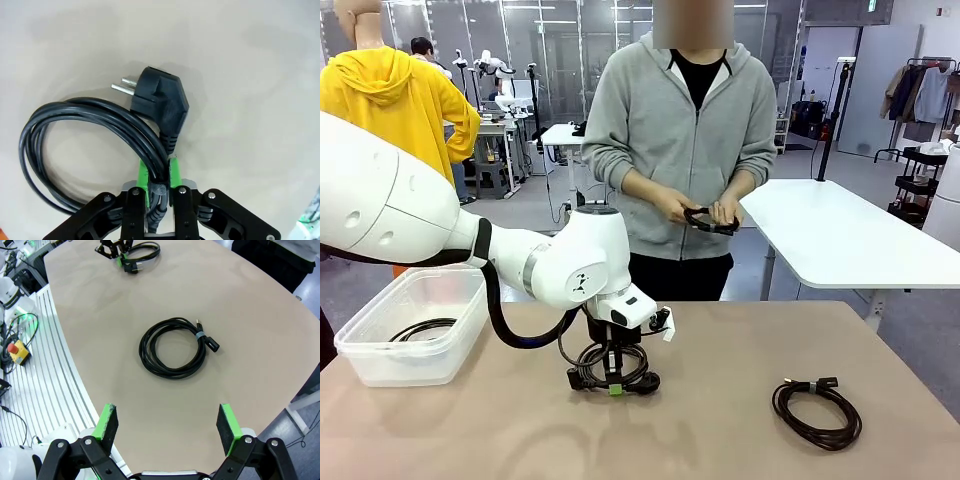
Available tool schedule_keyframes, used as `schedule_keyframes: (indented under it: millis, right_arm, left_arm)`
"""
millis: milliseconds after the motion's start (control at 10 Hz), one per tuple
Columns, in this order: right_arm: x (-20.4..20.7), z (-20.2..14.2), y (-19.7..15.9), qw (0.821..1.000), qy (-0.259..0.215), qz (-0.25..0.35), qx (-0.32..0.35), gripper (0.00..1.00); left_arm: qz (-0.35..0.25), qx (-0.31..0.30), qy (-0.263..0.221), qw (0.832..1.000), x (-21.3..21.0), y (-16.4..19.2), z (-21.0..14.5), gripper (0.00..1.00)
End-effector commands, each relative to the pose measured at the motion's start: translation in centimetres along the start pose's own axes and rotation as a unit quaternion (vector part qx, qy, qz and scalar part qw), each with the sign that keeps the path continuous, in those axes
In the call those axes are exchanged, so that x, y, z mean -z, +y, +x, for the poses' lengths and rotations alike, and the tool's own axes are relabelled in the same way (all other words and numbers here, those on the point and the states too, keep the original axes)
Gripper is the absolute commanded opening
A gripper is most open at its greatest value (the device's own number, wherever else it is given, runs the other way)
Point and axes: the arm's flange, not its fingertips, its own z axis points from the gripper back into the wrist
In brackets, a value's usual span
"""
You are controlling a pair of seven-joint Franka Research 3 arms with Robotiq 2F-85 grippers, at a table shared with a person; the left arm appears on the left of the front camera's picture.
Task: Organize and store the cables.
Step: Place the Power Cable into the Organizing box.
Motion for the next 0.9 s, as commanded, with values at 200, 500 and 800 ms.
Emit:
schedule_keyframes:
  millis: [200, 500, 800]
  right_arm:
    - [0.0, -0.1, 0.1, 1.0, -0.009, 0.0, -0.008, 1.0]
    - [0.0, -0.1, 0.1, 1.0, -0.009, 0.0, -0.008, 1.0]
    - [0.0, -0.1, 0.1, 1.0, -0.009, 0.0, -0.008, 1.0]
  left_arm:
    - [0.037, 0.082, 0.017, 0.996, -12.6, -4.5, -0.4, 0.0]
    - [0.07, 0.084, 0.019, 0.994, -16.2, -6.4, -0.1, 0.0]
    - [0.072, 0.087, 0.016, 0.993, -17.4, -6.2, 0.7, 0.0]
